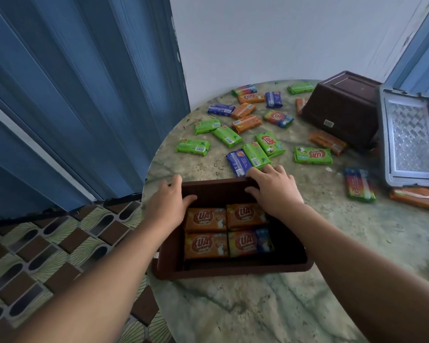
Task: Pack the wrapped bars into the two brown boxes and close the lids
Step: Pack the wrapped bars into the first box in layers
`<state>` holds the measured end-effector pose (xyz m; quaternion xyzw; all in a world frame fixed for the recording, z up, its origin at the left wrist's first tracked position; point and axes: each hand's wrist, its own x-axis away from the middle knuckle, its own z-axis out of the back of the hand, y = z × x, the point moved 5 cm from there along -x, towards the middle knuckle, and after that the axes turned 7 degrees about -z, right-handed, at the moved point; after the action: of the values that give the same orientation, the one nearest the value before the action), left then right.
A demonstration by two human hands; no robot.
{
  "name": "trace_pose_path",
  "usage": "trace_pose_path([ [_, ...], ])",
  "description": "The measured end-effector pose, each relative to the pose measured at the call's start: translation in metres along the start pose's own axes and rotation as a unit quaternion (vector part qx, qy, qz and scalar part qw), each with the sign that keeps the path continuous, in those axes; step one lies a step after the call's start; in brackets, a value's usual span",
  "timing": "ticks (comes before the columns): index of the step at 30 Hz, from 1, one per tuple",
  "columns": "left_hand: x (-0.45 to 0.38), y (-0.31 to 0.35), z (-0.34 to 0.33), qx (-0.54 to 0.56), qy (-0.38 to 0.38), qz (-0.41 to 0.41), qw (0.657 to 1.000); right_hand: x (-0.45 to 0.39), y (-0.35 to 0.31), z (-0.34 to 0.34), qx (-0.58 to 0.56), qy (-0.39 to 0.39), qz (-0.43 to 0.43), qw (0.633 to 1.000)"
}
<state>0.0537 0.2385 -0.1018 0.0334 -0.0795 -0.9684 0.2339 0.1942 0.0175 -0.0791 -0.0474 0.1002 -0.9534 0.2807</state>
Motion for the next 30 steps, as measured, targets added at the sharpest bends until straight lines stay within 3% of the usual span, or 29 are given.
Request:
trace_pose_path([
  [14,-0.089,-0.020,-0.007,0.013,-0.019,-0.094,0.995,-0.029,-0.011,-0.001,-0.025,0.013,-0.092,0.995],
  [30,-0.166,-0.063,0.001,0.003,-0.063,-0.180,0.982,-0.063,-0.067,-0.015,-0.019,0.030,-0.209,0.977],
])
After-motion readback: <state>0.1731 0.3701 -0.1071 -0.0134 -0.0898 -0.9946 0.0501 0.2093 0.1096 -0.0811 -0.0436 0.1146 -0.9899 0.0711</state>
